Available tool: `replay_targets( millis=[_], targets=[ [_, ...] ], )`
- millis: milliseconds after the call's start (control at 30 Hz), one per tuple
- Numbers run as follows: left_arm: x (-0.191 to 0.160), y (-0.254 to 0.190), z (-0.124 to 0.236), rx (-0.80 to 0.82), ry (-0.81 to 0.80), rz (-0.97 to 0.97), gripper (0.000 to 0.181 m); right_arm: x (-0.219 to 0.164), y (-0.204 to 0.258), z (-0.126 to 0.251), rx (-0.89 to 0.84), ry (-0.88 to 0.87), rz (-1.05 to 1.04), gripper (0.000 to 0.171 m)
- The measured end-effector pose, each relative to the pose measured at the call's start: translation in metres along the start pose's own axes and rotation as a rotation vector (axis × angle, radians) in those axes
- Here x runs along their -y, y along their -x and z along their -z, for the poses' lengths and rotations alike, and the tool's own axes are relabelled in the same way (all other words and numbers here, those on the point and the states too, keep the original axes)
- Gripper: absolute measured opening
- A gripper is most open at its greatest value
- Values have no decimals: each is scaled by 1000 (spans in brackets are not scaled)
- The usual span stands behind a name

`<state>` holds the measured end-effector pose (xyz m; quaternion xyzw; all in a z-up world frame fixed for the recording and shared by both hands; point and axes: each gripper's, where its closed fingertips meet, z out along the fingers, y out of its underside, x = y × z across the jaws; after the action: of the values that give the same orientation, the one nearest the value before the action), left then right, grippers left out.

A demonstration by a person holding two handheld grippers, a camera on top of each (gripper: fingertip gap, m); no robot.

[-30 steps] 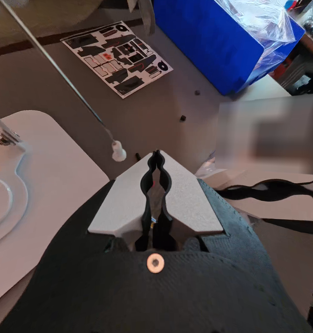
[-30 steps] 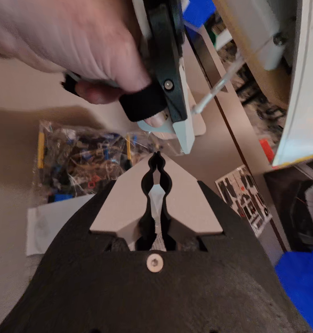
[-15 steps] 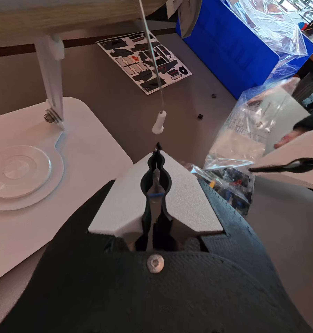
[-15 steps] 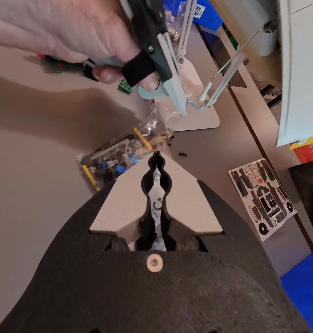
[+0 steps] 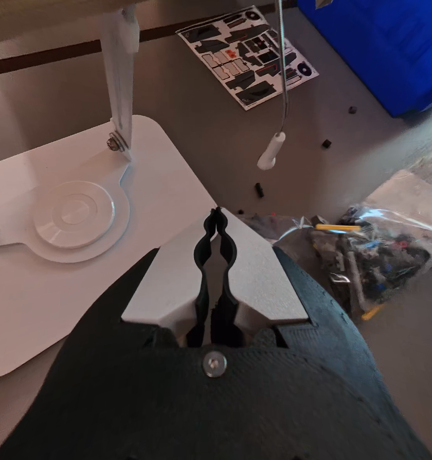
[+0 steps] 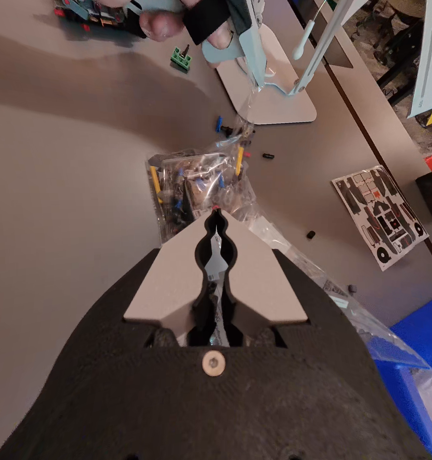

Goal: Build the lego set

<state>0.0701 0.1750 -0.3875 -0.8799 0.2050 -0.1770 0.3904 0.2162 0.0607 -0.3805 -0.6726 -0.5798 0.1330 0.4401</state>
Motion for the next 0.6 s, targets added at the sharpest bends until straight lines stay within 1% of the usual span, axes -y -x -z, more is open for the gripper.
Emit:
replay_targets(
  millis=[67,133,167,333,433,500,567,600],
  targets=[
    [0,-5,2,-27,-2,9,0,2,3,0,11,-20,-18,0],
    [-1,-3,7,6,-1,-26,0,2,4,-1,2,-25,-13,0],
    [-4,2,11,33,8,-43,0,2,5,-1,2,-28,-20,0],
    [-14,37,29,111,9,7,0,-9,5,3,-2,-18,-57,0],
    [-14,46,35,125,11,10,0,-16,9,4,9,1,-60,0],
    [-16,48,36,125,33,-1,0,-18,12,6,27,-8,-73,0],
    [-26,39,32,63,100,-10,0,-18,18,7,62,-7,-91,0],
    [-33,38,31,63,134,-26,0,-16,19,8,72,-18,-107,0]
  ],
)
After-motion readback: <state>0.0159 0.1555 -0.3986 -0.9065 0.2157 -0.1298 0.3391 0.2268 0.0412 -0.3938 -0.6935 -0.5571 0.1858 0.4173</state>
